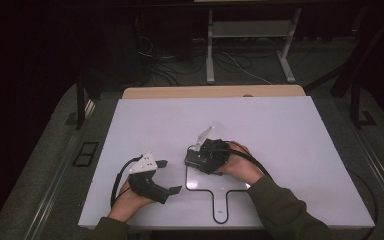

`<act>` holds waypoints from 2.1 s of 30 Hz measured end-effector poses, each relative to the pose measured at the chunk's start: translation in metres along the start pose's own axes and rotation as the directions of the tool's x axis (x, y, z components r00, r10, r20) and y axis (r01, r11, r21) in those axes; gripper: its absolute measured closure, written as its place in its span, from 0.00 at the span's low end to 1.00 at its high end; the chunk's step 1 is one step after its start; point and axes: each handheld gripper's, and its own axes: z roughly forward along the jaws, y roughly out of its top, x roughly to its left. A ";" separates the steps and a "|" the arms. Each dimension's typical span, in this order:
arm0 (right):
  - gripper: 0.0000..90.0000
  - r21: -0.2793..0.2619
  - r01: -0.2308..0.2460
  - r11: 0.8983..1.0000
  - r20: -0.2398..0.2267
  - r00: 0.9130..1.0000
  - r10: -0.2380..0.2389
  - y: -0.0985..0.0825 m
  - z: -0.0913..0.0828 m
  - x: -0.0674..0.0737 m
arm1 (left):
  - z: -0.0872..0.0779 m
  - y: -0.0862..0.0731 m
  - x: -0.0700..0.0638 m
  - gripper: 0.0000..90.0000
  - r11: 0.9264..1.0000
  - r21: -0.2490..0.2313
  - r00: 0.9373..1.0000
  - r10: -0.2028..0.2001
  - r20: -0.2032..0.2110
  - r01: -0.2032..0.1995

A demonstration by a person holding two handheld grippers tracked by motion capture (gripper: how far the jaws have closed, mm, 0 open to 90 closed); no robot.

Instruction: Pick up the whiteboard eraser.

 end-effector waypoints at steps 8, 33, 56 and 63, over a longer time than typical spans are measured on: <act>0.43 0.015 -0.008 1.000 0.010 1.000 0.008 0.009 0.004 -0.006 | 0.001 0.001 -0.001 0.00 1.000 0.000 1.000 0.000 -0.001 0.000; 0.43 0.036 0.028 0.999 -0.008 1.000 -0.027 0.014 0.005 0.006 | 0.000 0.001 -0.001 0.00 1.000 -0.002 1.000 0.003 0.000 -0.003; 0.43 0.045 0.024 0.999 -0.042 0.999 -0.022 0.022 0.010 0.000 | 0.000 0.001 -0.001 0.00 1.000 -0.001 1.000 0.003 -0.001 -0.003; 0.43 0.043 -0.054 0.998 -0.011 0.998 0.054 0.026 0.015 -0.026 | 0.000 0.000 0.000 0.00 1.000 0.001 1.000 0.004 -0.001 -0.004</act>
